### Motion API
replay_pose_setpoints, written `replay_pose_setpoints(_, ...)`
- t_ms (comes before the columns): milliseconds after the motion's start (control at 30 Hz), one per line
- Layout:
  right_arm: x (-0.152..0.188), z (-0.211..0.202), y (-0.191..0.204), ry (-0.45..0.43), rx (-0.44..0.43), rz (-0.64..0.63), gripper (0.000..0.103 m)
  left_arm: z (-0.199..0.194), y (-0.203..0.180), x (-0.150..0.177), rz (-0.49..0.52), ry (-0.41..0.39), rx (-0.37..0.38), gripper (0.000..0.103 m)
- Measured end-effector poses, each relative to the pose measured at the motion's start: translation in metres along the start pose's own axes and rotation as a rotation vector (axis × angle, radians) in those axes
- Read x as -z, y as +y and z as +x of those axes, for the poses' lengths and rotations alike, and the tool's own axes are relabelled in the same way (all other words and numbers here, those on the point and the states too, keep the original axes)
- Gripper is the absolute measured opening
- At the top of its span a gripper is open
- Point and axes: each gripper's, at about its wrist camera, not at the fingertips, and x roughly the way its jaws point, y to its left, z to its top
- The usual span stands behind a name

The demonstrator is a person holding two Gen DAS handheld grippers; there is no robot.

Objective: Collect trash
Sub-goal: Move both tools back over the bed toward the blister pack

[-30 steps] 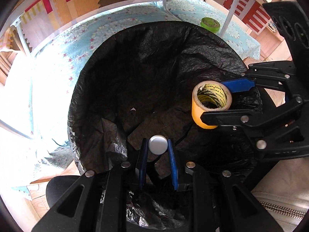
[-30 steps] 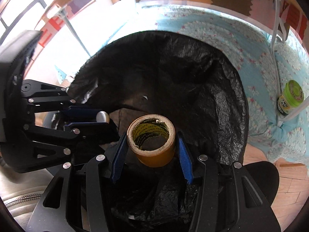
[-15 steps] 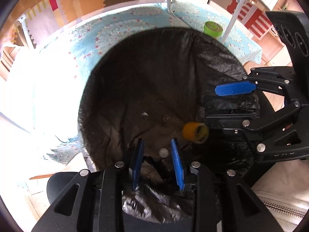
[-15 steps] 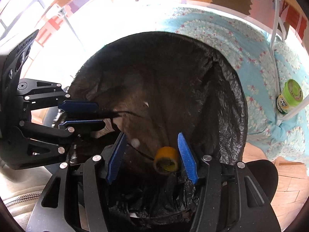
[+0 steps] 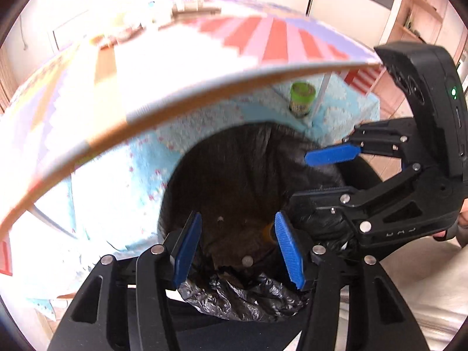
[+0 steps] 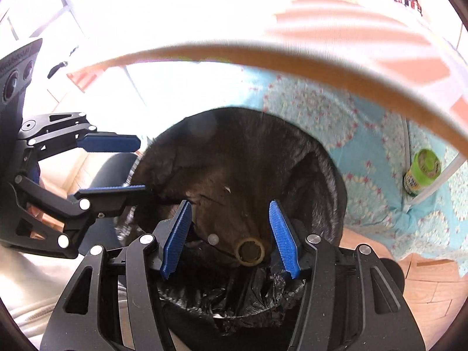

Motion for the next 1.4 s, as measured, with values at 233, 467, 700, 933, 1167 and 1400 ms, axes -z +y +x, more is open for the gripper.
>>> replay_pose_setpoints(233, -0.015, -0.044, 0.007, -0.105, -0.019, -0.035, 0.055, -0.031, -0.006, -0.020, 0.042, -0.085, -0.031, 0.050)
replay_pose_setpoints(467, -0.030, -0.081, 0.004, -0.203, 0.003, -0.075, 0.055, -0.065, 0.002, -0.037, 0.063, -0.180, -0.068, 0.050)
replay_pose_setpoints(700, -0.054, -0.101, -0.007, -0.268, 0.053, -0.101, 0.055, -0.098, 0.017, -0.065, 0.040, -0.257, -0.111, 0.050)
replay_pose_setpoints(933, -0.079, -0.108, -0.025, -0.308, 0.105, -0.112, 0.055, -0.105, 0.038, -0.087, 0.019, -0.298, -0.148, 0.050)
replay_pose_setpoints(1167, -0.108, -0.109, -0.039, -0.332, 0.180, -0.148, 0.055, -0.083, 0.071, -0.110, -0.006, -0.269, -0.227, 0.050)
replay_pose_setpoints(1400, -0.140, -0.098, -0.053, -0.339, 0.203, -0.227, 0.055, -0.062, 0.105, -0.135, -0.061, -0.251, -0.224, 0.050)
